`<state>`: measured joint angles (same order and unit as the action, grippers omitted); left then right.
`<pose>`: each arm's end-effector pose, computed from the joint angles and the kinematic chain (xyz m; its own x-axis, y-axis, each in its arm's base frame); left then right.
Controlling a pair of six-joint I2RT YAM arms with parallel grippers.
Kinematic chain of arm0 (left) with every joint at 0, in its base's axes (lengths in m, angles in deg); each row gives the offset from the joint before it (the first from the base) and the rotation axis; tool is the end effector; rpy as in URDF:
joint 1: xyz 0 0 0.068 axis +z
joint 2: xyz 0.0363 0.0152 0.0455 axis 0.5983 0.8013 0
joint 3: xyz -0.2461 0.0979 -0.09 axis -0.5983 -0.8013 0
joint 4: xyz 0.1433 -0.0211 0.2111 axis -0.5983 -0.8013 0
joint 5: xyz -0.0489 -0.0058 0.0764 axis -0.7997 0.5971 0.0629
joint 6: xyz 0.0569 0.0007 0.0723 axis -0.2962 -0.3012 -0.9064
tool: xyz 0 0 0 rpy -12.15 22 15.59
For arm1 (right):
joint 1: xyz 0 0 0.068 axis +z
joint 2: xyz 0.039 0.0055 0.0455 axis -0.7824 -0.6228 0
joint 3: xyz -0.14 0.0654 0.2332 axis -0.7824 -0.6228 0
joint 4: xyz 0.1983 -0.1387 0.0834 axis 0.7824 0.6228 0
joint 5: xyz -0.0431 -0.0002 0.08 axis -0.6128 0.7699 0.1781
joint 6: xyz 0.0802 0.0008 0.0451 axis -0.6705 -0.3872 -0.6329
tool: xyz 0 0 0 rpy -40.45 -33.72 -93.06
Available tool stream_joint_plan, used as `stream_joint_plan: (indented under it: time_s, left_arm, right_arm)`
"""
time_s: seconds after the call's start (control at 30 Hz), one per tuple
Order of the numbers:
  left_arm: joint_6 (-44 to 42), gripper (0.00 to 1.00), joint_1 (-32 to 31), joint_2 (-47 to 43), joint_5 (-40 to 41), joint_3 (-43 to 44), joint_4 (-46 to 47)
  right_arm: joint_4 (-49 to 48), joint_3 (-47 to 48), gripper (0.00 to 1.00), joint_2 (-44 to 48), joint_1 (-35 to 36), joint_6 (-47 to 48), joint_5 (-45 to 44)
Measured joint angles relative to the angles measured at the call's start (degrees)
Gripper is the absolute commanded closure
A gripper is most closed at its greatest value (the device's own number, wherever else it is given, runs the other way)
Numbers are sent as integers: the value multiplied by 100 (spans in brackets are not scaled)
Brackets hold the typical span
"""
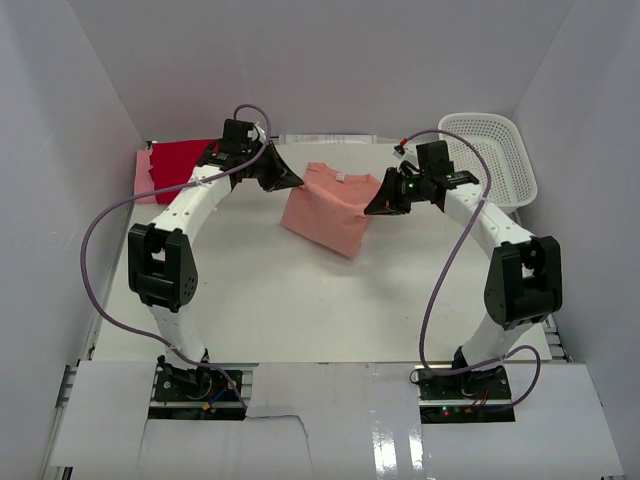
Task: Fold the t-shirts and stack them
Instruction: Fold the long partially folded tshirt into a neat square
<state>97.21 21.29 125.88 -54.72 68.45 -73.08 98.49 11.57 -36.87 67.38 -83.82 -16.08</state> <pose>0.4207 -0.1591 0.2783 -0.8837 -0.3719 -0.2841 -0.0404 0.6653 -0.7455 0.3693 0.1531 0.2602 -0.8637 0.1147 -0.4908 -0.2772 0.7052 0.6526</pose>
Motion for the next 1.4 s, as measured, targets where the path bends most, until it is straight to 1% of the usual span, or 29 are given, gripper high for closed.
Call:
stream_joint_plan:
  time_s: [0.37, 0.73, 0.83, 0.93, 1.07, 1.13, 1.23, 1.4]
  left_arm:
    - [-22, 100, 15, 1261, -9, 1397, -90]
    - [-9, 100, 68, 2643, -9, 3189, -76]
    - [9, 100, 79, 2953, -28, 3536, 33]
    - [35, 100, 83, 3171, -59, 3467, 459]
    - [153, 100, 83, 3171, -31, 2612, 1456]
    - [223, 100, 83, 3228, -2, 2308, 1779]
    - [280, 100, 83, 3484, -4, 2365, 2205]
    - [398, 100, 81, 4006, -94, 2793, 2970]
  right_arm:
    - [120, 1060, 92, -927, -326, 111, 125]
    - [138, 2275, 92, -2015, -612, 120, 238]
    - [114, 2553, 92, -2341, -691, 120, 258]
    - [50, 2673, 92, -2623, -752, 116, 273]
    - [-151, 2673, 92, -2918, -813, 72, 308]
    - [-304, 2675, 92, -3069, -850, 20, 343]
    - [-533, 2677, 92, -3270, -914, -76, 365]
    - [-949, 2695, 92, -3554, -1001, -243, 374]
